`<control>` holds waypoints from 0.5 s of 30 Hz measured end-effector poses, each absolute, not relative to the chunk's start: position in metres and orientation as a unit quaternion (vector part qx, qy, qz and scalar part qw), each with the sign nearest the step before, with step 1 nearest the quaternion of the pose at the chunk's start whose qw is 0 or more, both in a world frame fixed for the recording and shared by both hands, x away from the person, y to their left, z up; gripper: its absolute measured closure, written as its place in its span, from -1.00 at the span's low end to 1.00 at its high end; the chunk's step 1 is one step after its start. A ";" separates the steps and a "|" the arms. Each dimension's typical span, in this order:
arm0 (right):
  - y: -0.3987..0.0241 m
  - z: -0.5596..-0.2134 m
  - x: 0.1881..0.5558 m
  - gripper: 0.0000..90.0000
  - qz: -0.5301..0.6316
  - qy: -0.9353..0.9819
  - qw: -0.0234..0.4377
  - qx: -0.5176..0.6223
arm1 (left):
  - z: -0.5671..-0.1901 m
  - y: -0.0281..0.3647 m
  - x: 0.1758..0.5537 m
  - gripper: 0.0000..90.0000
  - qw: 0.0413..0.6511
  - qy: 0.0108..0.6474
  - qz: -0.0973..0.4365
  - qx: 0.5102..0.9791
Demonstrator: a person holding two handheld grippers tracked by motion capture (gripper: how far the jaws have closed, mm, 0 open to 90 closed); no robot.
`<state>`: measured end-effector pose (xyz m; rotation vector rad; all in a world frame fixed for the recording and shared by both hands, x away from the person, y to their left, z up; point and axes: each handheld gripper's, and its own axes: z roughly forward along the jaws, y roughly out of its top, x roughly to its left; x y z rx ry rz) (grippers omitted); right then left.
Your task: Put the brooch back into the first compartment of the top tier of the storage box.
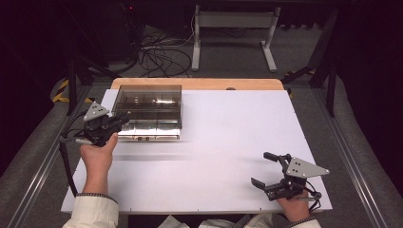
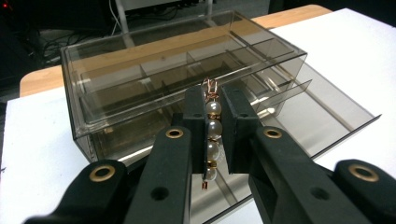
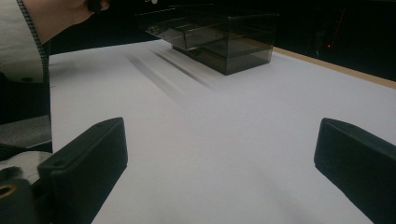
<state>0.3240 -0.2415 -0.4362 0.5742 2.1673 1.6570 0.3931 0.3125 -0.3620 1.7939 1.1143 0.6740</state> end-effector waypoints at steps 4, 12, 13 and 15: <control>-0.242 -0.436 0.324 -0.93 0.585 0.765 0.176 0.203 | -0.366 0.314 0.394 0.82 0.444 0.450 0.271 0.725; -0.242 -0.436 0.323 -0.93 0.586 0.765 0.176 0.203 | -0.378 0.318 0.397 0.82 0.435 0.458 0.258 0.730; -0.242 -0.436 0.323 -0.93 0.586 0.765 0.176 0.203 | -0.379 0.319 0.398 0.82 0.432 0.458 0.257 0.733; -0.242 -0.436 0.323 -0.93 0.586 0.765 0.176 0.203 | -0.381 0.318 0.398 0.82 0.432 0.460 0.253 0.733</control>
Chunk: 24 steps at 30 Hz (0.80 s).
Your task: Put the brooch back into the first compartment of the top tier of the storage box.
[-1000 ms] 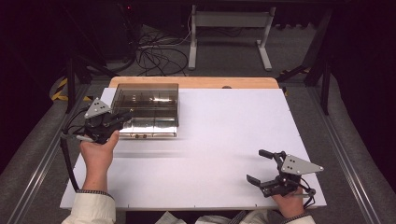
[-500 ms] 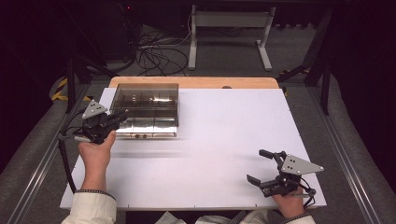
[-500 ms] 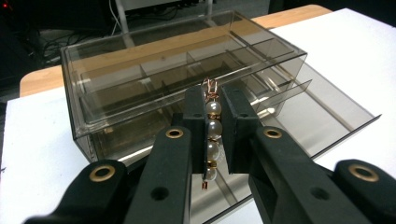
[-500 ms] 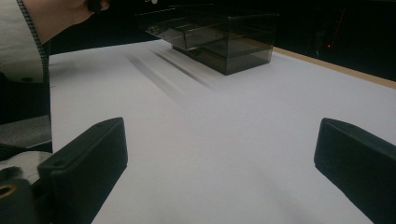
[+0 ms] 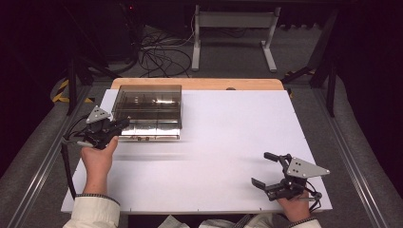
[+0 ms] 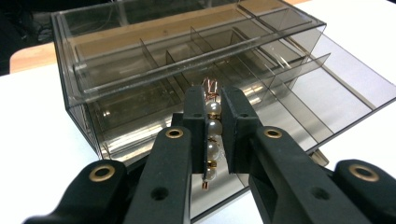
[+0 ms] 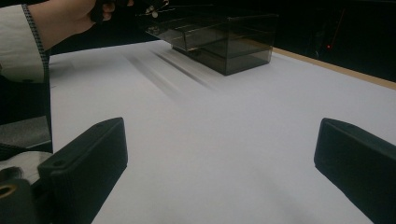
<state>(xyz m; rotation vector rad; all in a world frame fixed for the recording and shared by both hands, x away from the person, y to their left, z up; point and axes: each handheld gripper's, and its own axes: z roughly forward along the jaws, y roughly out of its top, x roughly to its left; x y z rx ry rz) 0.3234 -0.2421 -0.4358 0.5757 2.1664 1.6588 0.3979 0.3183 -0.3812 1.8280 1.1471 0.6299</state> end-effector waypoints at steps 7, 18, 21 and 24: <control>-0.242 -0.436 0.323 -0.93 0.587 0.764 0.175 0.203 | -0.387 0.320 0.399 0.82 0.428 0.464 0.246 0.736; -0.243 -0.435 0.323 -0.93 0.586 0.765 0.175 0.202 | -0.392 0.320 0.400 0.82 0.419 0.467 0.239 0.741; -0.243 -0.436 0.324 -0.93 0.587 0.764 0.174 0.202 | -0.393 0.321 0.400 0.82 0.417 0.468 0.239 0.742; -0.242 -0.436 0.324 -0.93 0.587 0.764 0.174 0.202 | -0.394 0.320 0.401 0.82 0.414 0.469 0.241 0.742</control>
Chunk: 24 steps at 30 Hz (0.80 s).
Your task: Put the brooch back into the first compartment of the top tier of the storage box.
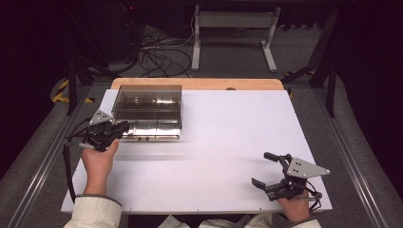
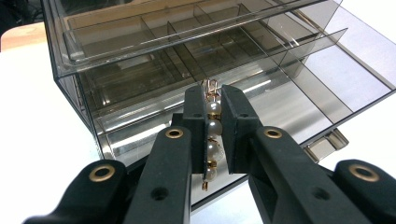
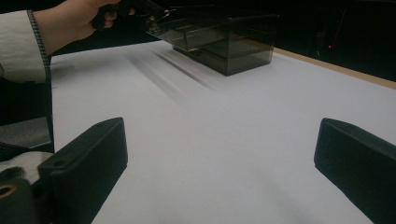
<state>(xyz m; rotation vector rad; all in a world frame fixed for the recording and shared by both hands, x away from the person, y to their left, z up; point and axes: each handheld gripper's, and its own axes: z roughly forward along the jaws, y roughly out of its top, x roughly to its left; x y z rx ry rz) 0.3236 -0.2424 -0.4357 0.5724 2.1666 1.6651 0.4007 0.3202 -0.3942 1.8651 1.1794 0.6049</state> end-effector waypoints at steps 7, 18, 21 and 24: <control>-0.242 -0.436 0.324 -0.93 0.587 0.764 0.174 0.202 | -0.394 0.321 0.401 0.82 0.414 0.470 0.240 0.742; -0.242 -0.436 0.324 -0.93 0.586 0.765 0.174 0.202 | -0.395 0.322 0.402 0.80 0.410 0.477 0.248 0.737; -0.242 -0.436 0.324 -0.93 0.587 0.765 0.173 0.202 | -0.395 0.322 0.402 0.63 0.413 0.480 0.253 0.731; -0.242 -0.436 0.324 -0.93 0.587 0.765 0.173 0.201 | -0.393 0.322 0.400 0.50 0.420 0.479 0.257 0.727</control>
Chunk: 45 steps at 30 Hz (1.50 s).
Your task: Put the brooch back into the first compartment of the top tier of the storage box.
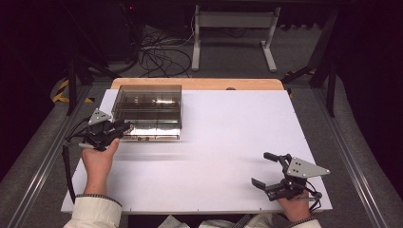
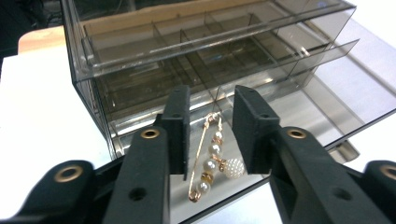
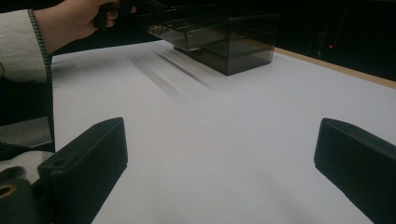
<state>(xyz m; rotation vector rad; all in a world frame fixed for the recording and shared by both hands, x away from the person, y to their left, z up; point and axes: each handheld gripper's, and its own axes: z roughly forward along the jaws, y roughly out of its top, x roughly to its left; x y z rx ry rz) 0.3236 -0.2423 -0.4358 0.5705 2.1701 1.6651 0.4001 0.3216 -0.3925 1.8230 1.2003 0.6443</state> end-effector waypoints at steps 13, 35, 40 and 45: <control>-0.243 -0.436 0.324 -0.93 0.589 0.764 0.172 0.201 | -0.372 0.313 0.379 -0.41 0.481 0.441 0.285 0.702; -0.241 -0.436 0.325 -0.93 0.589 0.765 0.169 0.200 | -0.350 0.297 0.354 -0.55 0.523 0.380 0.259 0.718; -0.242 -0.436 0.325 -0.93 0.589 0.764 0.168 0.201 | -0.348 0.291 0.346 -0.56 0.539 0.358 0.242 0.723; -0.242 -0.436 0.326 -0.93 0.589 0.765 0.167 0.201 | -0.350 0.287 0.336 -0.57 0.538 0.344 0.240 0.731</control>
